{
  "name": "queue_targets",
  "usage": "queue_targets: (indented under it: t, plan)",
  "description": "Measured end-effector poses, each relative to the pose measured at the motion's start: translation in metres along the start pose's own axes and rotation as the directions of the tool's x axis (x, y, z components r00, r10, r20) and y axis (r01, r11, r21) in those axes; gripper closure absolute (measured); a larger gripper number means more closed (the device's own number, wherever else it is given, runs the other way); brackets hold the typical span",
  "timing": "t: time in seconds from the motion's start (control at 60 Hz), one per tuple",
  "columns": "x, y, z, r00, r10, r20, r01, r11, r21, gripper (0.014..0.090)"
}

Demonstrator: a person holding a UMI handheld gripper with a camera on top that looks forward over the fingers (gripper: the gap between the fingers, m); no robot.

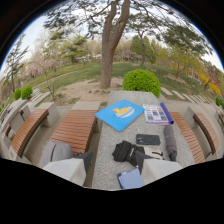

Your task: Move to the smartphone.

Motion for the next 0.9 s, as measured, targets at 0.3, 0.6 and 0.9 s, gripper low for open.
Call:
queue_targets:
  t: [0.3, 0.6, 0.9]
  plan:
    - [0.042, 0.030, -0.009, 0.999, -0.005, -0.051, 0.004, 1.000, -0.017, 0.0200]
    - [0.112, 0.059, 0.024, 0.992, 0.019, -0.121, -0.027, 0.997, -0.072, 0.0202]
    - [0.164, 0.037, 0.128, 0.994, 0.013, -0.104, -0.024, 0.994, -0.104, 0.0200]
